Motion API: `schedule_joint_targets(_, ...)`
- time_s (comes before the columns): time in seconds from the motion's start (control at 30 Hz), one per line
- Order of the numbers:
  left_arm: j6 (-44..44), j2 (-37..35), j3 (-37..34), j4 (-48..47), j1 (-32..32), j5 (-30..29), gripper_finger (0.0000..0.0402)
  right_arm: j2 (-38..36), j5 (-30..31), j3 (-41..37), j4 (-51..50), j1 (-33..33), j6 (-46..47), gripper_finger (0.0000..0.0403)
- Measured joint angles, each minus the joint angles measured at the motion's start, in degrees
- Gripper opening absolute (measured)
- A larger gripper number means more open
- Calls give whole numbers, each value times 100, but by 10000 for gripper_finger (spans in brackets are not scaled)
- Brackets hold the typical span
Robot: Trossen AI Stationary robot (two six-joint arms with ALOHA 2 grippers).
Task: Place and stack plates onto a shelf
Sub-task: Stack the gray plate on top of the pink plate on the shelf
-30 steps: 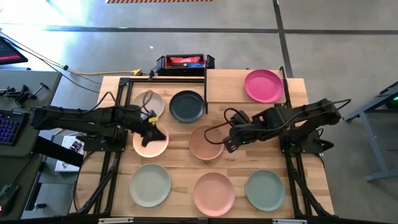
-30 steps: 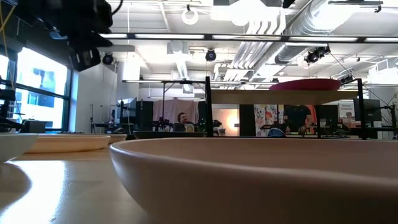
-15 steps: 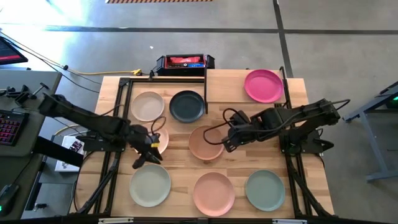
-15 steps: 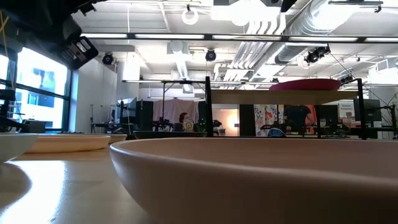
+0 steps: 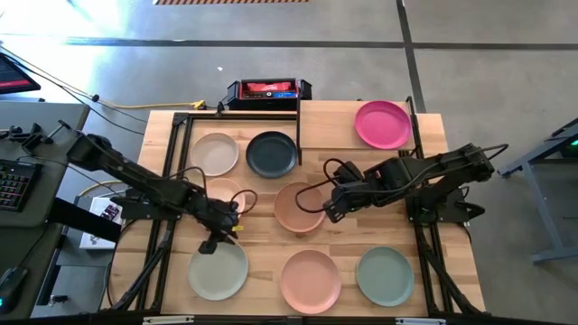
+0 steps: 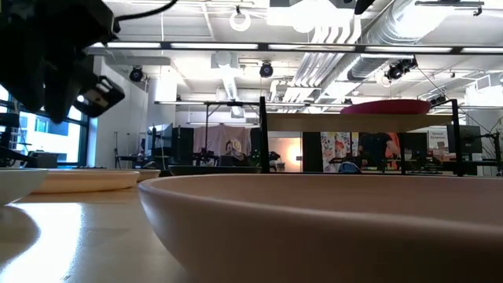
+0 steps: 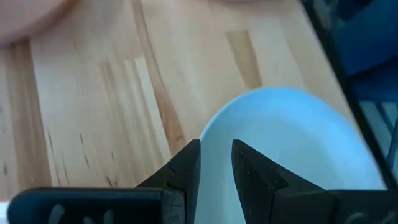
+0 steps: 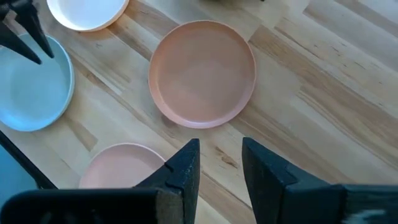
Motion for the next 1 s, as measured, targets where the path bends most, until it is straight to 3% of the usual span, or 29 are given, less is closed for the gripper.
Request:
schedule_joint_targets(0.3, 9, 551, -1, -14, 2, -361, 80, -2, -2, 0, -1, 0, -134, 96)
schedule_joint_targets(1.0, 382, 774, -2, -196, -5, -127, 80, -4, 9, 0, -3, 0, -195, 96)
